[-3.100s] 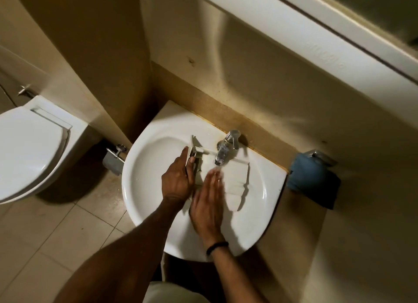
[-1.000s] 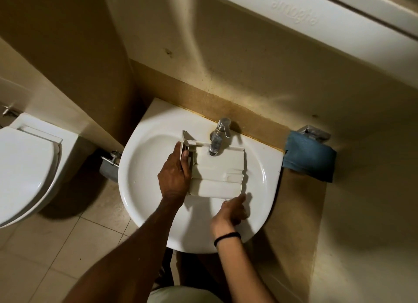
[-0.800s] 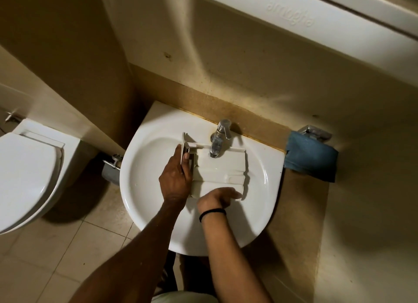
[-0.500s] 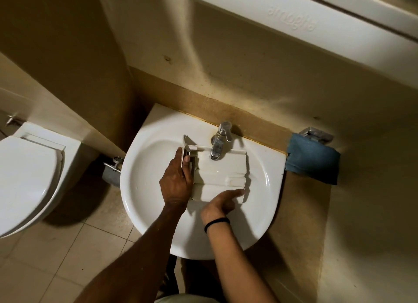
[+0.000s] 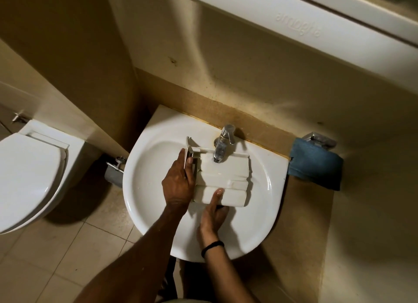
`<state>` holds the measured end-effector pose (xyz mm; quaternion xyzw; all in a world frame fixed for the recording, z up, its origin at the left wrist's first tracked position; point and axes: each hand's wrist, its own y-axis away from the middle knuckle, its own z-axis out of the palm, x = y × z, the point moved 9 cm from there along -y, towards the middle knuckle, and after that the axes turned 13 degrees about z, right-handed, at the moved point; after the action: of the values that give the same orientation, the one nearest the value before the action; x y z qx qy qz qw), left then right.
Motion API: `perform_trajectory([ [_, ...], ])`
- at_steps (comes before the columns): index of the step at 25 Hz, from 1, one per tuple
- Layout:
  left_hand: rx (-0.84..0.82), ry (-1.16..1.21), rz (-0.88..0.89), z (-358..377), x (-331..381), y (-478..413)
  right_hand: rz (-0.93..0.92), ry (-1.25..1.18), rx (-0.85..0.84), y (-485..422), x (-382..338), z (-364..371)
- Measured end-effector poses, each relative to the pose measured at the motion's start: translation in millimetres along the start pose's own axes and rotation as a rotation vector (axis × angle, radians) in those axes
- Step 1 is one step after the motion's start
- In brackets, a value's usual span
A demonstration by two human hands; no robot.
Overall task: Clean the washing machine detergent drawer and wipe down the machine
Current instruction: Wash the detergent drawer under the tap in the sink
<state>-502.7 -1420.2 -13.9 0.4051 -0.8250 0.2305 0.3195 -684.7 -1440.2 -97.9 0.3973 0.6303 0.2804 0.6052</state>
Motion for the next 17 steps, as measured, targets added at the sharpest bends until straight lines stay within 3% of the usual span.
perform_trajectory([
  [6, -0.014, -0.011, -0.006, -1.0, -3.1, -0.4, 0.162, 0.245, -0.141, 6.4, -28.5, -1.0],
  [8, -0.012, -0.007, -0.015, 0.0, -3.9, -0.2, -0.085, 0.287, -0.140, 14.7, -86.7, -12.6],
  [12, -0.010, -0.001, -0.018, -1.1, -4.3, 0.0, -0.845, 0.674, 0.156, 7.5, -196.1, 2.5],
  [15, -0.010, -0.001, -0.025, -2.0, -5.2, -0.6, -0.982, 1.102, 0.087, -23.6, -186.7, 67.4],
  [17, -0.012, -0.004, -0.020, -1.4, -4.0, -0.9, -1.138, 1.232, 0.063, -22.5, -164.1, 82.9],
])
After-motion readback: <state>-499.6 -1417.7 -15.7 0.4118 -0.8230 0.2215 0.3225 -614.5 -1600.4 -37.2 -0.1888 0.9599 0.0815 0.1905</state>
